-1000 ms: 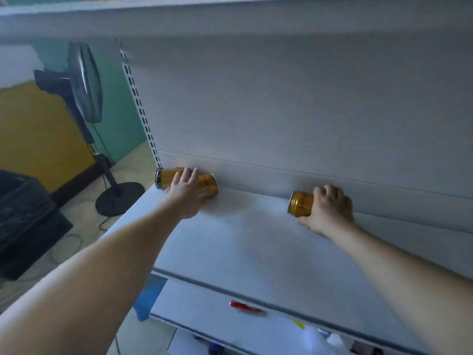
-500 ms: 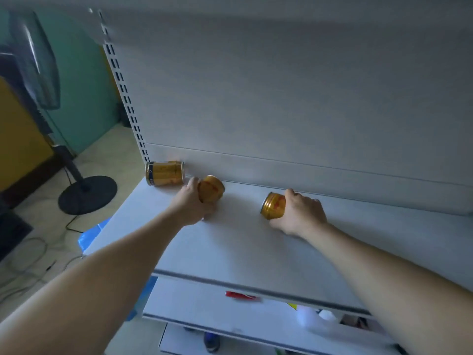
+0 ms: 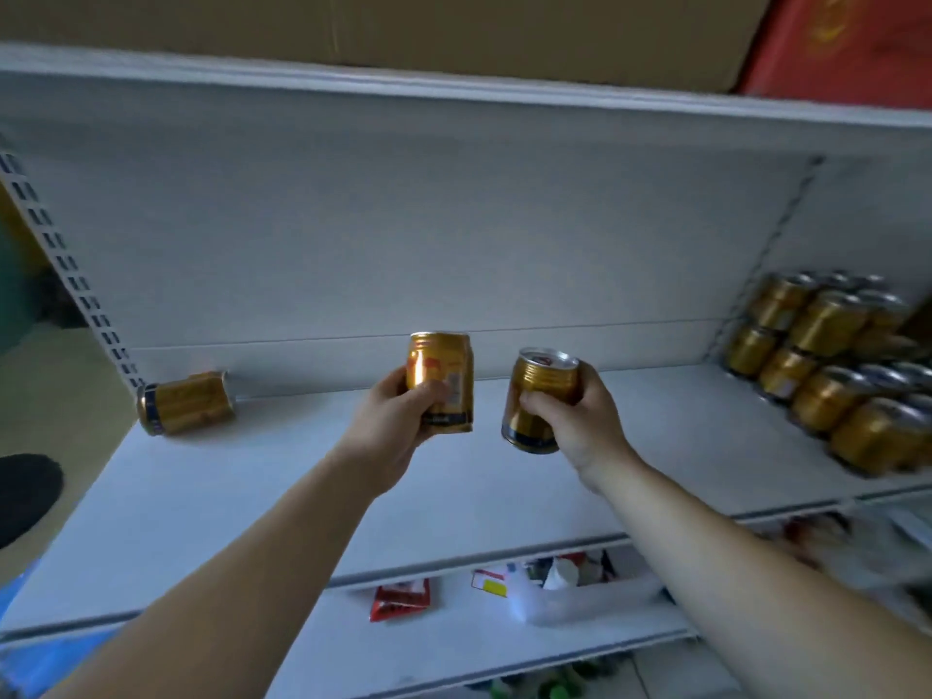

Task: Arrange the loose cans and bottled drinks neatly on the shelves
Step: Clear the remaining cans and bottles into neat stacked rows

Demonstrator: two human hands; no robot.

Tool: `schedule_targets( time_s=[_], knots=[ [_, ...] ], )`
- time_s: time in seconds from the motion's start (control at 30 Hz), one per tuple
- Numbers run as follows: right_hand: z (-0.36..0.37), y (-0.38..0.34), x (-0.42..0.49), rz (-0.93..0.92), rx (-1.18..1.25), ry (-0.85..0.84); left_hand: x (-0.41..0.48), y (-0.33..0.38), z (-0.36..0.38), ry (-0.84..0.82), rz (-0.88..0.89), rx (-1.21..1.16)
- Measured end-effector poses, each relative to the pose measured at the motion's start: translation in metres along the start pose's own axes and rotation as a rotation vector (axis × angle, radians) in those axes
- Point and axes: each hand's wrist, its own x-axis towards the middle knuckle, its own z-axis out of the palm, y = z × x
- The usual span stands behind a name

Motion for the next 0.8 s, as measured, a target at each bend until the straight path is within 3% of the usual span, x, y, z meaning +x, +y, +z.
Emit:
schedule_targets(
  time_s=[0.43, 0.8],
  knots=[
    [-0.248, -0.026, -0.060, -0.125, 0.021, 0.337, -0.031, -0.047, 0.238, -0.325, 0.190, 0.310],
    [-0.498, -0.009, -0.122, -0.054, 0.009, 0.496, -0.057, -0.135, 0.483, -0.422, 0.143, 0.370]
  ],
)
